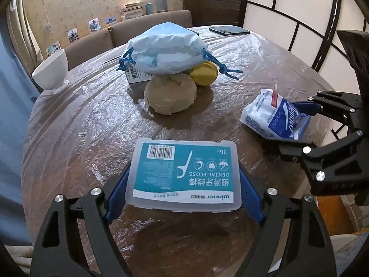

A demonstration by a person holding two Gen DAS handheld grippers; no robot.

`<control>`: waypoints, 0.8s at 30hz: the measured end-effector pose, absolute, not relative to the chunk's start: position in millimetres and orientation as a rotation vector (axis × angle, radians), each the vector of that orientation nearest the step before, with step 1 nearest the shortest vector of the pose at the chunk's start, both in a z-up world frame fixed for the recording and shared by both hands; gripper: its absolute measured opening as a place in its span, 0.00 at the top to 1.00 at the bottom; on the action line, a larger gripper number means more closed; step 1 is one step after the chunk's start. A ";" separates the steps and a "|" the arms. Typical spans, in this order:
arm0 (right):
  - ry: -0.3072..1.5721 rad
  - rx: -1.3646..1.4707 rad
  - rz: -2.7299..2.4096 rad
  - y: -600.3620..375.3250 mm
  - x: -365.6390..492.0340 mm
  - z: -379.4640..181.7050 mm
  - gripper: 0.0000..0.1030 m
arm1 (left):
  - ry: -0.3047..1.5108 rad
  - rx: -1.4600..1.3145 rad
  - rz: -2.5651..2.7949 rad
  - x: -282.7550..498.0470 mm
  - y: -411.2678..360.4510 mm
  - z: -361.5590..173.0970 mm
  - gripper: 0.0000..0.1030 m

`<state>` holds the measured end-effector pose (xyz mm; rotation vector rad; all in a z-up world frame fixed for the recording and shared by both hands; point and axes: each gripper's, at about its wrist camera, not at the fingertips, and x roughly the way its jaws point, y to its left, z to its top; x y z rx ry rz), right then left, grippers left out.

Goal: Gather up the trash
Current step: 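Carry the floss box and tissue pack over the trash bin with both tools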

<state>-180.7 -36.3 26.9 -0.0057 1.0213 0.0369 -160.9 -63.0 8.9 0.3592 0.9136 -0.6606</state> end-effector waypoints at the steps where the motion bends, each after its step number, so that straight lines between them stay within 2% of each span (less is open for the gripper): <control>1: 1.017 -0.009 0.040 -35.6 -181.4 27.4 0.47 | 0.911 0.359 -0.663 -161.7 -62.9 9.1 0.19; 4: 1.010 0.020 0.040 -37.9 -181.6 29.8 0.50 | 0.902 0.339 -0.675 -164.8 -60.6 13.0 0.19; 11: 1.006 0.162 0.045 -50.7 -185.6 35.4 0.51 | 0.892 0.295 -0.678 -168.8 -49.7 20.9 0.19; 24: 1.015 0.178 0.014 -43.9 -185.3 34.6 0.51 | 0.906 0.221 -0.650 -170.8 -34.9 25.6 0.19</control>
